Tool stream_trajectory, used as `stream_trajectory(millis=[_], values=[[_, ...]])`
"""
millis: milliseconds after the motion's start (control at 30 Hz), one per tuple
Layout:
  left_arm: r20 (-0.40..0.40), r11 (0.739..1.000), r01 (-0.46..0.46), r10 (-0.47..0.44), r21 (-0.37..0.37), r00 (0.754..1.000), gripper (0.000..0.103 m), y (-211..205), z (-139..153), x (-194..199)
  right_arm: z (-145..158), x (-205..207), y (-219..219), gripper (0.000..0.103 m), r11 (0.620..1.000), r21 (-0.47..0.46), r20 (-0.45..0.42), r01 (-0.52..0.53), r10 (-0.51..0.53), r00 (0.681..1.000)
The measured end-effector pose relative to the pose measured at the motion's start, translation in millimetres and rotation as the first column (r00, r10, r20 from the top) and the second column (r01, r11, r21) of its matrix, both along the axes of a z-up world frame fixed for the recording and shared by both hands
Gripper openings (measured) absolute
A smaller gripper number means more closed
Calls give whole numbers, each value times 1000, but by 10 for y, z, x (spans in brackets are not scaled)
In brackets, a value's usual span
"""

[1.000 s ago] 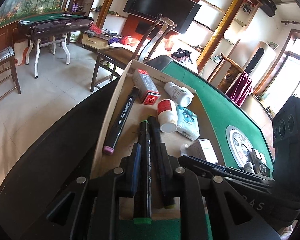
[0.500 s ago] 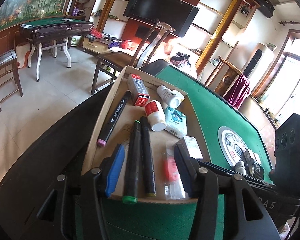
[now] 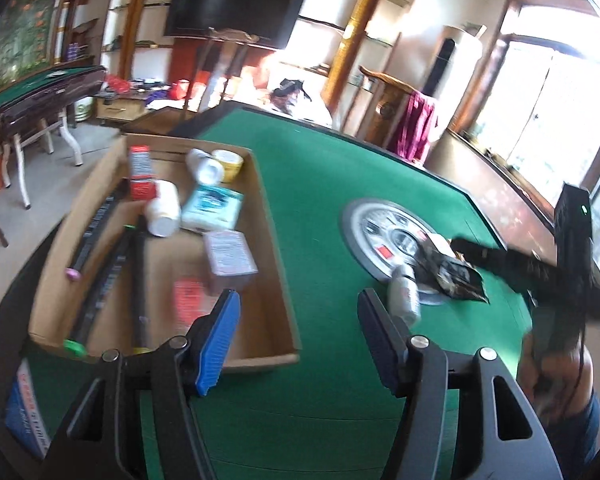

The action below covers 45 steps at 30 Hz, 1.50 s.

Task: Organize objects
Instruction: 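Grasp the black snack bag with the right gripper while the left grasps the white medicine bottle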

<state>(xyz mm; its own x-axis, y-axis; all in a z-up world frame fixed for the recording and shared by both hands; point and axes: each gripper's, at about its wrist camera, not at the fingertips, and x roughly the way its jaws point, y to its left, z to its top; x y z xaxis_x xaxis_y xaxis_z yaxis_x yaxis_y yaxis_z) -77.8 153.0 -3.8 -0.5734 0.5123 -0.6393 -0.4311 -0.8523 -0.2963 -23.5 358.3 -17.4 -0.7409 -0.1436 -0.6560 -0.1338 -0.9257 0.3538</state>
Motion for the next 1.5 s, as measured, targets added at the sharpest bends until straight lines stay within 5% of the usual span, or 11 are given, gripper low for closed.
stream_trajectory(millis=[133,300,533,633,767,833,867,900,1500], values=[[30,998,64,-64,-23,998,61,336,-111,77,12,95,752,80,987,60,-19,150,-149,989],[49,991,110,-107,-73,993,61,640,-219,137,-359,-4,1191,80,991,-45,60,129,-126,990],[76,989,125,-119,-83,990,61,787,-303,144,-472,29,717,80,992,-35,194,-119,123,973],[85,989,119,-111,-89,990,61,829,-315,88,-431,33,578,80,995,75,204,-66,50,978],[107,985,142,-131,-96,986,61,979,-330,0,-498,-88,534,79,994,100,182,-52,33,983],[110,981,159,-147,-112,983,61,1106,-329,-30,-519,-76,430,58,985,165,172,-52,24,985],[111,978,169,-156,-121,982,61,1167,-329,-34,-549,-108,391,34,982,178,194,-61,26,981],[111,974,181,-166,-137,980,62,1243,-334,-47,-544,-108,393,32,981,186,190,-61,25,982],[152,917,253,-215,-309,965,64,1813,-634,-247,-399,19,706,25,995,92,144,30,-43,989]])
